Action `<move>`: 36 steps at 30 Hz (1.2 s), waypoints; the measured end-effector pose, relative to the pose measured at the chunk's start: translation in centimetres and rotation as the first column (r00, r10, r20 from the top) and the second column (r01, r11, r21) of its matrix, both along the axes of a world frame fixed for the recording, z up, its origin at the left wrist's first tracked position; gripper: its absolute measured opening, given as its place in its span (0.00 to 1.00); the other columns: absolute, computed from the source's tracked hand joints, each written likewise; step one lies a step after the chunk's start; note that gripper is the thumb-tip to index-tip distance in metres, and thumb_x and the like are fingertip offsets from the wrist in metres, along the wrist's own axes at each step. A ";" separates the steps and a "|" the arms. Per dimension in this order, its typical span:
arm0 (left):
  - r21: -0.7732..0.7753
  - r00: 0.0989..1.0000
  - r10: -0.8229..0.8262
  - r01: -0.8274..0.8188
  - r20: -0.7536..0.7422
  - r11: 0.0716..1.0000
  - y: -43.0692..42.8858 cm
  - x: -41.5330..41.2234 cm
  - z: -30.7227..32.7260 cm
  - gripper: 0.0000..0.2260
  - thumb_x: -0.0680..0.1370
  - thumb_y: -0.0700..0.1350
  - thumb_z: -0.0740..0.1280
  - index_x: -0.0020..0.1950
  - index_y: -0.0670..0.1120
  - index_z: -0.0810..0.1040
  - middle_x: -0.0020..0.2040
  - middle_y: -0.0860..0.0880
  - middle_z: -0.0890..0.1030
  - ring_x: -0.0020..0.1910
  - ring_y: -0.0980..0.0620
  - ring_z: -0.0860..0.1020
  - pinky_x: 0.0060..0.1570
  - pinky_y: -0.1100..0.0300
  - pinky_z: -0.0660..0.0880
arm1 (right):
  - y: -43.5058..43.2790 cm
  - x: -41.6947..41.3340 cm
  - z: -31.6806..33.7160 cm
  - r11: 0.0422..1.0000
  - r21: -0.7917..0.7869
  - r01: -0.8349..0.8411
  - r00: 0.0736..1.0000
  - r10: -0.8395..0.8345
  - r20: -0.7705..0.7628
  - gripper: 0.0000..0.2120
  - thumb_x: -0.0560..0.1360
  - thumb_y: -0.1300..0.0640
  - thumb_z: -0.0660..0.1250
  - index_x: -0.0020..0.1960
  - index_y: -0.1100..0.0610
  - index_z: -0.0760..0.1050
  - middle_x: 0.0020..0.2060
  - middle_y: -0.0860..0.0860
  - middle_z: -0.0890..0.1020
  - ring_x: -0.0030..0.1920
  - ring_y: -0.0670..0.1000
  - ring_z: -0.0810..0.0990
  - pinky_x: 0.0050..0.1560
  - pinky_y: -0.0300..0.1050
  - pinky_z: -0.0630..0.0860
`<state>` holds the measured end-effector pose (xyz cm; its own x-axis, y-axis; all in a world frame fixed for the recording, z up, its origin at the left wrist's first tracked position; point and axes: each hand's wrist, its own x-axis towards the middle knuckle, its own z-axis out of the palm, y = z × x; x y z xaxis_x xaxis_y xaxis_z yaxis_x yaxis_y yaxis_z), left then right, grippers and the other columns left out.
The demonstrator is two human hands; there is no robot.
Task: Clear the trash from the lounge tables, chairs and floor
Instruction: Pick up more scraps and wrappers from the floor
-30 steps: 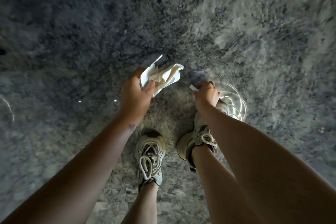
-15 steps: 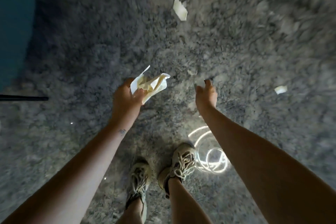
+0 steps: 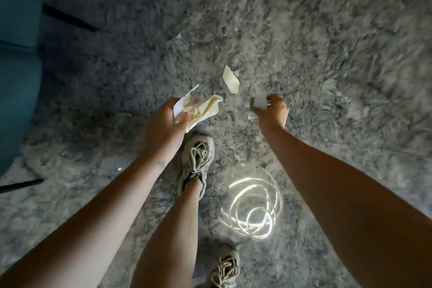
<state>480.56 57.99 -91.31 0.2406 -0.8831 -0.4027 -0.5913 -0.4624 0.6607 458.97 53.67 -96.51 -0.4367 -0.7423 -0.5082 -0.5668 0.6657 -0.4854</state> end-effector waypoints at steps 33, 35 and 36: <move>0.074 0.997 0.074 -0.072 -0.016 0.995 -7.2 -1.4 -17.6 0.11 0.75 0.38 0.65 0.57 0.41 0.78 0.44 0.49 0.78 0.40 0.53 0.75 0.36 0.76 0.69 | -10.3 3.7 -22.7 0.982 0.166 -0.088 0.986 0.110 -0.124 0.25 0.70 0.52 0.71 0.62 0.58 0.67 0.61 0.55 0.71 0.63 0.57 0.69 0.62 0.50 0.62; 0.065 0.997 0.071 -0.069 -0.019 0.995 -7.8 -1.5 -17.7 0.10 0.75 0.38 0.65 0.56 0.42 0.78 0.43 0.51 0.78 0.38 0.56 0.75 0.36 0.77 0.68 | -10.4 3.7 -22.8 0.972 0.201 -0.121 0.971 0.158 -0.178 0.28 0.68 0.49 0.72 0.63 0.57 0.67 0.62 0.55 0.71 0.64 0.56 0.68 0.62 0.50 0.62; 0.061 0.997 0.068 -0.066 -0.029 0.996 -8.0 -1.5 -17.8 0.10 0.75 0.37 0.65 0.55 0.42 0.78 0.42 0.52 0.78 0.37 0.57 0.76 0.36 0.77 0.69 | -10.4 3.8 -22.9 0.972 0.197 -0.125 0.970 0.162 -0.183 0.27 0.68 0.48 0.72 0.62 0.57 0.68 0.62 0.54 0.72 0.64 0.56 0.68 0.61 0.50 0.61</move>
